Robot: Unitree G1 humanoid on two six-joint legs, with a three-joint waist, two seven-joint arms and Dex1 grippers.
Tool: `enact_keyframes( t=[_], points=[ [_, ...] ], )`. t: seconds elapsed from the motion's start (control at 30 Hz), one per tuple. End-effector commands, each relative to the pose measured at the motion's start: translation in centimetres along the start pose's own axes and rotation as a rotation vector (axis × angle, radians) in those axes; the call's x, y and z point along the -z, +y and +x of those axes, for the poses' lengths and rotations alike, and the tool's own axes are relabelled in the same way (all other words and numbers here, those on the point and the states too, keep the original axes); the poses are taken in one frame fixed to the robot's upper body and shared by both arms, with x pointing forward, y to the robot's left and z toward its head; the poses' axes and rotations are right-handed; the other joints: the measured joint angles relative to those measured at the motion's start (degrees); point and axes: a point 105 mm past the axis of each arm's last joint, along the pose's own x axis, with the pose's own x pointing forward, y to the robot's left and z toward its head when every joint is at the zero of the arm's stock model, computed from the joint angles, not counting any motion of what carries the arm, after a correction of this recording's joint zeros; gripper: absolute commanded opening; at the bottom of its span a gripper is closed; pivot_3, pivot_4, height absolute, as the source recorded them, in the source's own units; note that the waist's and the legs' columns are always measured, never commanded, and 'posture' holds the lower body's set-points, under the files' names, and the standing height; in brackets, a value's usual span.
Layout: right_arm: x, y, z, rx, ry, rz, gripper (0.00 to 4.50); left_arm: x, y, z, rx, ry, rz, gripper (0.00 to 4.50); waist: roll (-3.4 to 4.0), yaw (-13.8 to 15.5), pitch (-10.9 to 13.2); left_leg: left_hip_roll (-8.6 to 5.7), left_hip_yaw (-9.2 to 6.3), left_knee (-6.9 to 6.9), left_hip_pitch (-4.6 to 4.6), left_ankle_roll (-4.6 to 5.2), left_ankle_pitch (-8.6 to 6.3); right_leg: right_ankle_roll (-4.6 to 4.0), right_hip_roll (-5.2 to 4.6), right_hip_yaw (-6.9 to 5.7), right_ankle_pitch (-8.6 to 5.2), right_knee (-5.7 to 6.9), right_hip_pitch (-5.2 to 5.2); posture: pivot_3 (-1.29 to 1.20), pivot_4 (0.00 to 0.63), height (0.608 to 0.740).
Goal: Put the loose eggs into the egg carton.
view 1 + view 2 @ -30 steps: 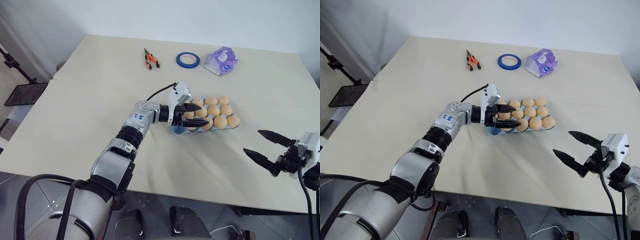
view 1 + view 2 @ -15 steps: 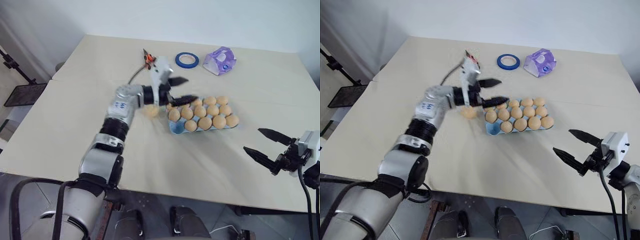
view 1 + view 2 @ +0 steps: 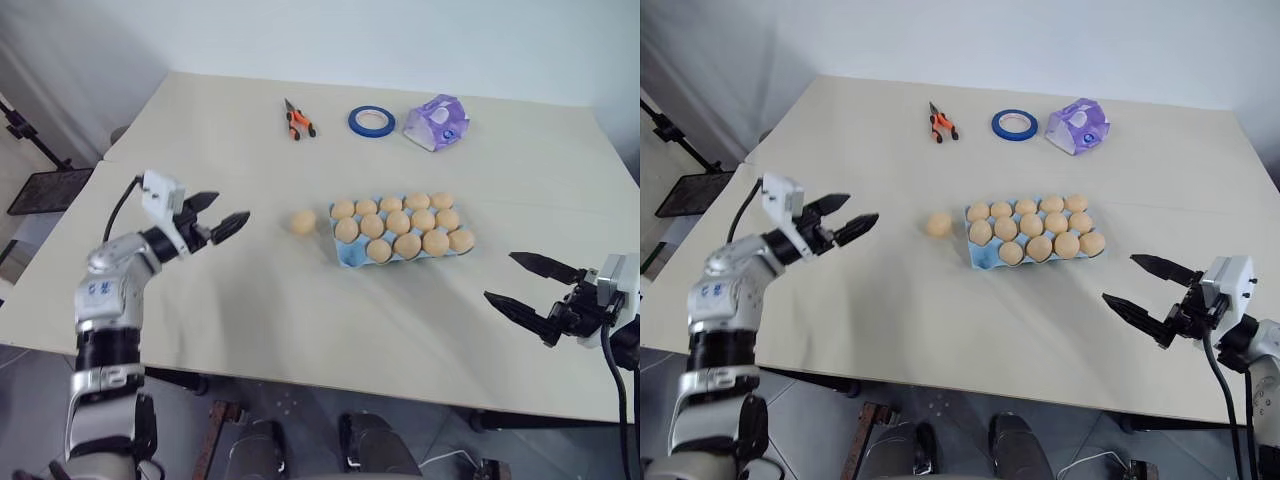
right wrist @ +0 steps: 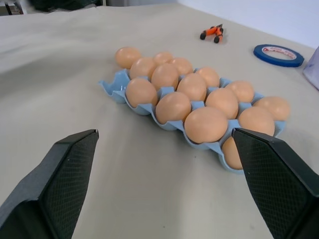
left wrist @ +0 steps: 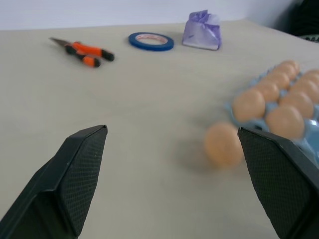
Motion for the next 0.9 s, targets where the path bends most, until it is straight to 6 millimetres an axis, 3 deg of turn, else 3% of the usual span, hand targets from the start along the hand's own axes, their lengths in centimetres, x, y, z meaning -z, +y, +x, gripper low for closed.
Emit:
enact_keyframes(
  t=[0.03, 0.2, 0.4, 0.53, 0.9],
  points=[
    [-0.8, -0.3, 0.0, -0.019, 0.001, -0.026, 4.50, 0.3, -2.4, -3.3, 0.084, -0.006, -0.025, 4.47, 0.00, -0.2, 0.0, -0.02, 0.02, -0.04, 0.04, 0.00, 0.00, -0.02, -0.03, 0.02, -0.01, 0.01, 0.00, 0.00, 0.150, 0.740],
    [-0.9, -0.3, 0.0, -0.031, 0.003, -0.027, 4.50, 1.4, -3.1, -5.8, 0.069, 0.015, -0.029, 4.47, -0.04, 0.1, 0.0, -0.02, -0.16, -0.07, 0.04, -0.15, -0.17, -0.18, -0.05, -0.07, -0.03, 0.02, 0.02, 0.00, 0.150, 0.740],
    [-1.4, -0.2, -0.1, -0.049, -0.025, -0.040, 4.50, 1.6, -3.4, -6.0, 0.050, 0.020, -0.033, 4.47, -0.03, -0.1, 0.0, -0.07, -0.17, -0.10, 0.09, -0.02, -0.20, -0.30, -0.19, -0.08, 0.01, -0.05, 0.14, 0.00, 0.150, 0.740],
    [-1.6, 0.1, 0.2, -0.053, -0.056, -0.029, 4.50, 0.6, -2.6, -3.7, 0.033, -0.035, 0.003, 4.47, -0.03, 0.1, 0.0, -0.06, -0.18, -0.13, 0.08, -0.01, -0.21, -0.29, -0.17, -0.12, 0.01, -0.06, 0.12, 0.00, 0.150, 0.740],
    [-1.1, 1.9, 1.2, -0.063, -0.129, 0.007, 4.50, -0.3, -1.9, 6.5, 0.153, -0.008, 0.036, 4.47, -0.04, 0.6, 0.0, -0.08, -0.18, -0.08, 0.00, 0.11, 0.05, -0.21, -0.04, -0.14, 0.05, -0.13, 0.08, 0.00, 0.150, 0.740]
  ],
)
